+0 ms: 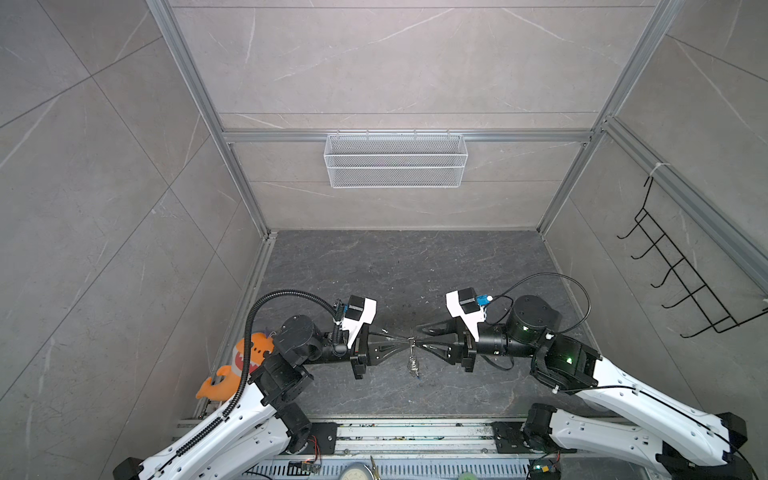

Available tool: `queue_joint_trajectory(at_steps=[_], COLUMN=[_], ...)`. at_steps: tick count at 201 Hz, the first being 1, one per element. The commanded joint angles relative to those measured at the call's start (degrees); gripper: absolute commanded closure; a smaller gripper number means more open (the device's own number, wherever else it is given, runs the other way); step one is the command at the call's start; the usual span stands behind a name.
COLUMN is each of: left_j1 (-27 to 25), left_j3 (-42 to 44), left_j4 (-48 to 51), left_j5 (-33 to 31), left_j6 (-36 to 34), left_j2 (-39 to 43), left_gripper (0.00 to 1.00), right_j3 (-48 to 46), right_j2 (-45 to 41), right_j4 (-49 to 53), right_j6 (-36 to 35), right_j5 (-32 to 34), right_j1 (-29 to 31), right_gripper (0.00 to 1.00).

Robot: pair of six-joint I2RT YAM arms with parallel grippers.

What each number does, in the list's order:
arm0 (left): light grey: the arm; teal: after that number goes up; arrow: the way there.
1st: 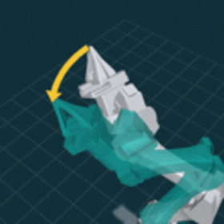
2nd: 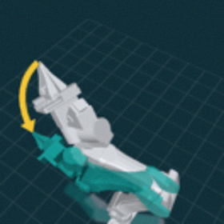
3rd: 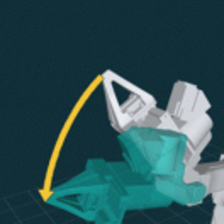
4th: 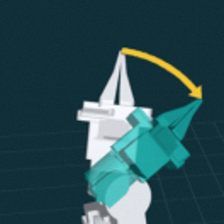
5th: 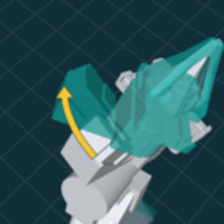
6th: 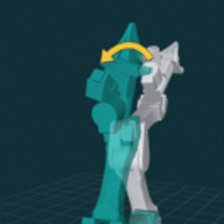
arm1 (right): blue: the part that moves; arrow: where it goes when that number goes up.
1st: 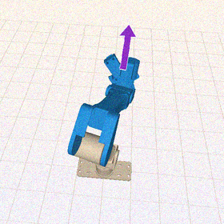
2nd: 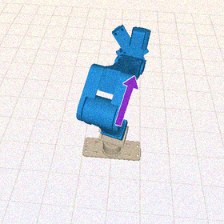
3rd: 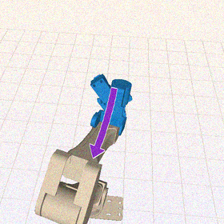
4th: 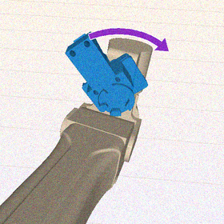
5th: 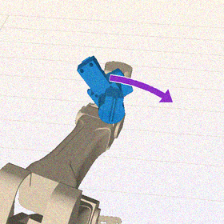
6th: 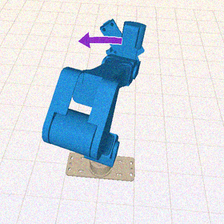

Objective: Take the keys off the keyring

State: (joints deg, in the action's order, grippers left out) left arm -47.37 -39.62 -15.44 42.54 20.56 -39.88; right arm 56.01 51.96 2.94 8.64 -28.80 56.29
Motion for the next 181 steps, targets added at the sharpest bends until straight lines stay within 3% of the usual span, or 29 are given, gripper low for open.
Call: queue_joint_trajectory(at_steps=[1,99,181], left_j1=[-0.3,-0.4,-0.3], left_j3=[-1.2,-0.4,0.0], left_j4=[-3.4,-3.9,-3.5], left_j5=[0.3,-2.2,-5.0], left_j6=[-1.4,-1.6,-1.8], left_j2=[1.6,2.4,3.3], left_gripper=[1.0,1.0,1.0], right_j3=[0.6,-0.7,-2.1], right_j2=[-0.1,2.3,1.9], right_j4=[-3.3,-5.6,-6.0], right_j6=[2.3,4.8,4.7], right_j5=[-2.9,-6.8,-4.5], right_j1=[0.3,0.3,0.3], right_gripper=[0.7,0.78,0.89])
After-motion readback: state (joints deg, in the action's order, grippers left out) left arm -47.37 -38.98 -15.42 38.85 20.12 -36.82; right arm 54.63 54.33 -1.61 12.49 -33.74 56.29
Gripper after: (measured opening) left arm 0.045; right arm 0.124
